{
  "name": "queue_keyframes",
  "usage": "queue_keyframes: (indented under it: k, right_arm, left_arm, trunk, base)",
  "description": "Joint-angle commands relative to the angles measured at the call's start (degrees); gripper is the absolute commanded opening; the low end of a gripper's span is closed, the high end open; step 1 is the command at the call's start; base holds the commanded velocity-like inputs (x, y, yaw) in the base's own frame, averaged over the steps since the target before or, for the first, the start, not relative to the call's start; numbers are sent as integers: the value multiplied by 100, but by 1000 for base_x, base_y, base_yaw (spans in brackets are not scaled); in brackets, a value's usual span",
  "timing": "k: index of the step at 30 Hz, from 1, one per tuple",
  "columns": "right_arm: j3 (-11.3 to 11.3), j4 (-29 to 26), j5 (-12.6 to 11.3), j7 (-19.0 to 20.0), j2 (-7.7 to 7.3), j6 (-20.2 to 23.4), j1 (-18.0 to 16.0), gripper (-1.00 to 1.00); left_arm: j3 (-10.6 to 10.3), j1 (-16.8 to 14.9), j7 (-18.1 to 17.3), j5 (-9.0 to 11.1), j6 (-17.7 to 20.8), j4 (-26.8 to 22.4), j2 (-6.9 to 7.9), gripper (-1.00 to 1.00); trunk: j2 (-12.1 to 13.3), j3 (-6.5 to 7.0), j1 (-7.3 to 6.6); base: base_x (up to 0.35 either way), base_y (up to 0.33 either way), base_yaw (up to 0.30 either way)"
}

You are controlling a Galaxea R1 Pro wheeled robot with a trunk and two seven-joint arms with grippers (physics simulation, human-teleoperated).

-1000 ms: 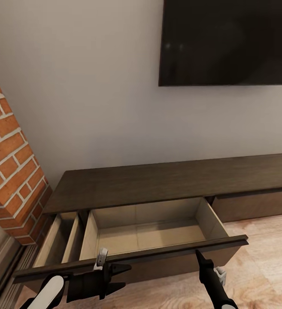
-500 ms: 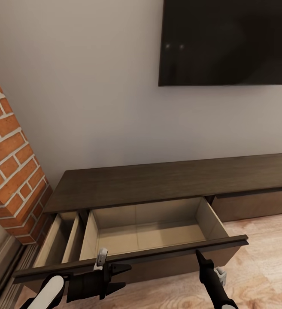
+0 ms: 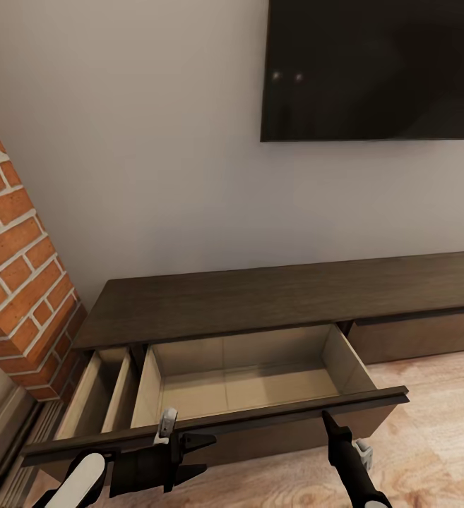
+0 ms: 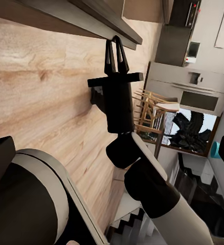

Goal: Place each of the two pumpkins and all three candles from the living room inside a cabinet in the living room (use any cabinet), then make sure every cabinet is closed, and position the cauldron so it is next to a table in the living room.

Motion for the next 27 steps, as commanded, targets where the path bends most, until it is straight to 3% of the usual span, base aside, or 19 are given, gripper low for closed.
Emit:
queue_keyframes:
  k: [1,4,5,27]
  right_arm:
    - [360,-143,-22,47,3,53,-3,-100]
    - [361,-143,-20,47,3,53,-3,-100]
    - [361,-143,-20,47,3,53,-4,100]
    - [358,-143,-29,47,3,61,-4,100]
  left_arm:
    - [-8,-5,-49,-38,1,3,5,100]
    - [-8,-5,-49,-36,1,3,6,100]
    - [-8,-5,-49,-36,1,3,5,100]
    - [-8,-5,-49,-37,1,3,4,100]
  trunk:
    - [-3,-4,-2]
    - [-3,-4,-2]
    - [-3,-4,-2]
    - [-3,-4,-2]
  base:
    - [-16,0,0]
    - [-6,0,0]
    - [-2,0,0]
    - [0,0,0]
